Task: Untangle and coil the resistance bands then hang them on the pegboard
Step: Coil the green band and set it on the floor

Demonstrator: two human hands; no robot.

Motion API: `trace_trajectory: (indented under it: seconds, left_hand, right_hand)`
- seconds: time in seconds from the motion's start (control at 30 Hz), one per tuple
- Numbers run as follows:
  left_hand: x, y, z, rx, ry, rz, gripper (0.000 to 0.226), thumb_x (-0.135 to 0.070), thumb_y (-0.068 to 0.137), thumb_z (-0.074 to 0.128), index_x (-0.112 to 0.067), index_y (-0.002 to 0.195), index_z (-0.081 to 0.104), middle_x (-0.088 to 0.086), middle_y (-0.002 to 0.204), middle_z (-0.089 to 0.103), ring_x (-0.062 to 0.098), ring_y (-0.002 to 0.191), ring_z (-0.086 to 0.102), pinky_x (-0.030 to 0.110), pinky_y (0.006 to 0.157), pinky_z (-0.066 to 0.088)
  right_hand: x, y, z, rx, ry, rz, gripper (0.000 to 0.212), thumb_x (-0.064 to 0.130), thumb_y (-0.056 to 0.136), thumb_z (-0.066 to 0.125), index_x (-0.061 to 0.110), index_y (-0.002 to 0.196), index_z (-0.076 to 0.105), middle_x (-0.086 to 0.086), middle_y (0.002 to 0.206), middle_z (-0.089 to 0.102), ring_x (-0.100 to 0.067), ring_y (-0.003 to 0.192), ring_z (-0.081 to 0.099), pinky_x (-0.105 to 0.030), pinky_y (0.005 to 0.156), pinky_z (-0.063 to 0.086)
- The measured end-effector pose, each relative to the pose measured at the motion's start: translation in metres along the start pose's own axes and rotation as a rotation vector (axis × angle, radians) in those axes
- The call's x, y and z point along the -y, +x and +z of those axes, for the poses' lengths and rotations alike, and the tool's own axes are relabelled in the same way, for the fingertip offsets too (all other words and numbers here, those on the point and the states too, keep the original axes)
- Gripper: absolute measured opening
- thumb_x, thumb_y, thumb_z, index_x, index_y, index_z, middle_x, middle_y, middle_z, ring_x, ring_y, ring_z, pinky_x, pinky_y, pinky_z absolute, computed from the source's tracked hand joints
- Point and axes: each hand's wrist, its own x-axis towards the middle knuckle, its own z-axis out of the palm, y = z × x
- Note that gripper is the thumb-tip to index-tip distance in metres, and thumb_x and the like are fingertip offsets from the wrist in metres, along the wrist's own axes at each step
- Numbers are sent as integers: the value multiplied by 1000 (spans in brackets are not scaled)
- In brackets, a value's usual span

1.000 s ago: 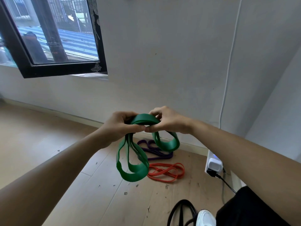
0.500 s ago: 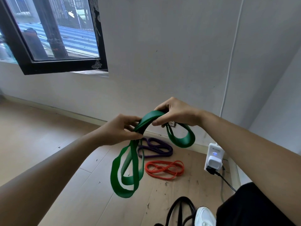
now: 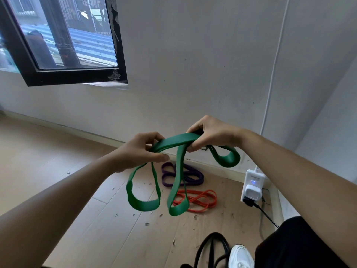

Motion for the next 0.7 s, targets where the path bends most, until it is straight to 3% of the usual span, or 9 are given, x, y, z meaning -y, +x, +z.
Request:
trace_trajectory:
  seconds: [0.1,0.27,0.43,0.6,0.7]
  left_hand:
    - [2,-2,-1,16,-75,-24,45,-29,73,83,-16,115,70,11,97,70,23,85,71,35,78,59]
    - [10,-1,8,8,-151,-48,37,-26,81,80,-16,116,71,17,101,75,35,98,73,46,89,60]
    - [5,-1,15,12,-218,-7,32,-11,91,70,-6,122,66,15,118,73,31,108,71,35,87,60]
    - [1,-2,15,38,-175,32,32,1,95,61,-6,126,66,14,120,73,25,114,69,31,96,57]
    - [0,0,18,32,-226,17,43,-9,88,69,-8,130,63,10,119,74,20,114,70,30,96,56]
  right_hand:
    - [-2,-1,0,-11,86,-7,17,10,80,82,8,97,79,-5,76,68,-10,69,59,-26,64,45]
    - [0,1,7,-110,217,-88,22,3,83,79,-1,104,75,-4,81,71,-8,73,66,-18,68,50]
    - [4,5,15,-179,271,-134,21,7,85,78,1,105,75,-17,92,73,-17,82,65,-32,77,53]
    - [5,5,12,-185,173,-144,21,14,84,80,8,104,76,-20,98,73,-33,87,67,-58,84,51]
    - [5,6,15,-196,210,-139,21,14,86,78,8,106,76,-20,98,72,-31,81,65,-47,75,52]
